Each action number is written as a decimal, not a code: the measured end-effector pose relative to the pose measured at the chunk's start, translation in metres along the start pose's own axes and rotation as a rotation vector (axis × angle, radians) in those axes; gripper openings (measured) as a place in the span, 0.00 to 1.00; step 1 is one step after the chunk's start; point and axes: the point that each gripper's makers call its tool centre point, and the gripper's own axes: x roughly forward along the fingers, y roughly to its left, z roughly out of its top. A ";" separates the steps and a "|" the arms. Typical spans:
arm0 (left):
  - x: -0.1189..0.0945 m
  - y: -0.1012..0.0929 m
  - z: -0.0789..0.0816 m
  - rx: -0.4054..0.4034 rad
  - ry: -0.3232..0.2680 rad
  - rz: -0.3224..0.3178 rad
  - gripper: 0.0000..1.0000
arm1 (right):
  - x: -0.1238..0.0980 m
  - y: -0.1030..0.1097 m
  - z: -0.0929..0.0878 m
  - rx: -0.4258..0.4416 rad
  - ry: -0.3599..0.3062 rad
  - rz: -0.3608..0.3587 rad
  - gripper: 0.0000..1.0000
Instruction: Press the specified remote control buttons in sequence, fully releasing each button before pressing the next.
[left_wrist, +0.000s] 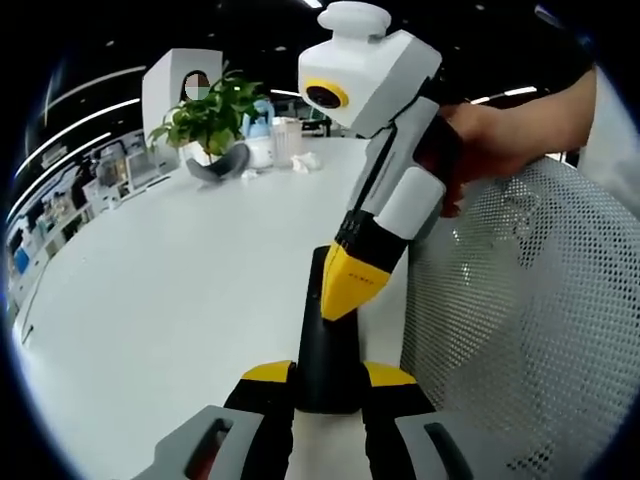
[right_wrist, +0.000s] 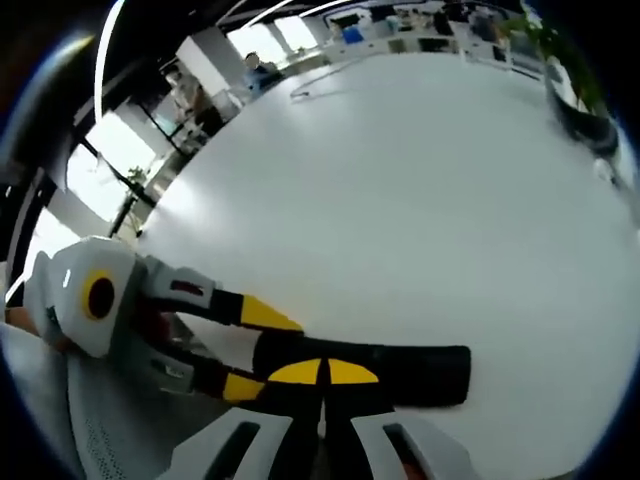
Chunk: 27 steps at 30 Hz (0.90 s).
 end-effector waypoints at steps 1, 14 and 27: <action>0.000 0.000 0.000 0.001 0.000 -0.002 0.25 | 0.000 0.000 0.000 -0.012 0.000 -0.003 0.00; 0.000 0.000 0.000 0.011 0.002 -0.020 0.25 | 0.001 -0.002 -0.001 -0.112 0.010 -0.043 0.00; 0.000 0.001 0.000 0.012 0.021 -0.027 0.25 | 0.001 0.000 -0.002 -0.205 0.004 -0.092 0.00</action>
